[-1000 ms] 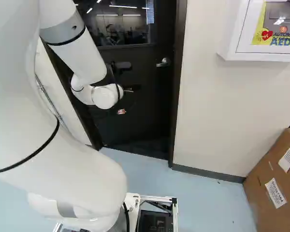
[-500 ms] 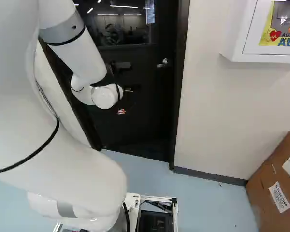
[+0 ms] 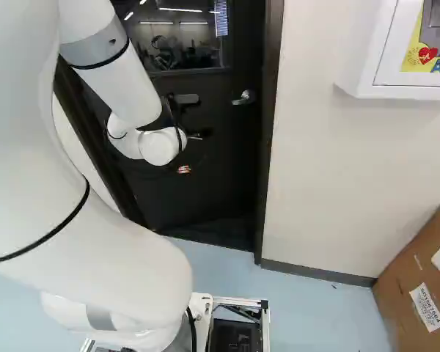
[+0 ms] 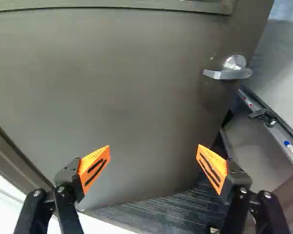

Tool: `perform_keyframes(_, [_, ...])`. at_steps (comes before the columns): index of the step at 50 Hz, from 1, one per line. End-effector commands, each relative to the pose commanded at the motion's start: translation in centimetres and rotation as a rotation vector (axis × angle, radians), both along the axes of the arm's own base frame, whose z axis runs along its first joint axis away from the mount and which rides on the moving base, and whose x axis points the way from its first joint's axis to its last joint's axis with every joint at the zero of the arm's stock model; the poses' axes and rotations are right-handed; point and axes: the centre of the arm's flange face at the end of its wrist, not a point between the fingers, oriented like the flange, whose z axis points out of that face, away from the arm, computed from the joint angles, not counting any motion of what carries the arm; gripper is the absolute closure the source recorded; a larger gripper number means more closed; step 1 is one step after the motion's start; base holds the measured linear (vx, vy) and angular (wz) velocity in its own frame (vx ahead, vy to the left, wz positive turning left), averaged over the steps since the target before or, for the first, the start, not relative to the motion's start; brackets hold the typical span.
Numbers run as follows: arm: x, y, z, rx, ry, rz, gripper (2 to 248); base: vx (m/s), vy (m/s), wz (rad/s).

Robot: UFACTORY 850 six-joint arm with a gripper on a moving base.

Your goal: Open the door and move inside

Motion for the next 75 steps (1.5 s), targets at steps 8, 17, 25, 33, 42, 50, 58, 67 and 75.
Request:
perform_keyframes(8, [0.0, 0.0, 0.0, 0.0, 0.0, 0.0, 3, 0.122, -0.025, -0.151])
perform_keyframes(17, [0.0, 0.0, 0.0, 0.0, 0.0, 0.0, 3, 0.116, -0.01, -0.063])
perform_keyframes(25, [0.0, 0.0, 0.0, 0.0, 0.0, 0.0, 3, 0.118, -0.002, -0.018])
perform_keyframes(33, [0.0, 0.0, 0.0, 0.0, 0.0, 0.0, 3, 0.117, -0.001, -0.018])
perform_keyframes(42, [0.0, 0.0, 0.0, 0.0, 0.0, 0.0, 3, 0.12, -0.001, -0.018])
perform_keyframes(50, [0.0, 0.0, 0.0, 0.0, 0.0, 0.0, 3, 0.108, -0.001, -0.017])
perform_keyframes(58, [0.0, 0.0, 0.0, 0.0, 0.0, 0.0, 3, 0.106, -0.001, -0.013])
perform_keyframes(67, [0.0, 0.0, 0.0, 0.0, 0.0, 0.0, 3, 0.073, 0.006, 0.042])
perform_keyframes(75, [0.0, 0.0, 0.0, 0.0, 0.0, 0.0, 3, -0.004, -0.002, -0.009])
